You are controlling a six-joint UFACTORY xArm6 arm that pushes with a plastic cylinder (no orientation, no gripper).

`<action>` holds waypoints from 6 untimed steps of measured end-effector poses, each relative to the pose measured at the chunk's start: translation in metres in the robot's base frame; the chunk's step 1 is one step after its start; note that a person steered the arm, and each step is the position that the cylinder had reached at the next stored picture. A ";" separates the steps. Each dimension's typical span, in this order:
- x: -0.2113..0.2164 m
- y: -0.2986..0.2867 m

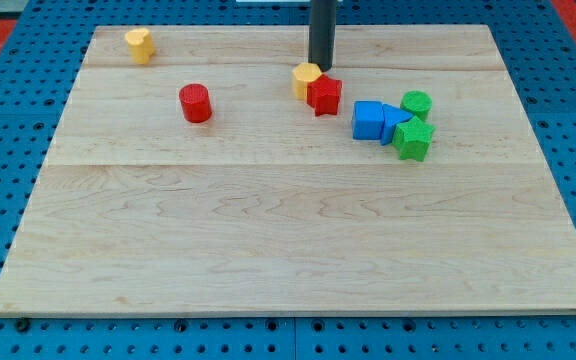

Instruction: Slide the blue triangle to the top center

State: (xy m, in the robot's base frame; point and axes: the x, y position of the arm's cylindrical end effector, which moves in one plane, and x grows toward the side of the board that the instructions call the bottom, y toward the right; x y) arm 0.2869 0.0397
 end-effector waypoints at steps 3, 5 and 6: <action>0.033 0.063; 0.091 0.100; 0.117 0.099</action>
State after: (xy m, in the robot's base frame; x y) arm 0.4044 0.1383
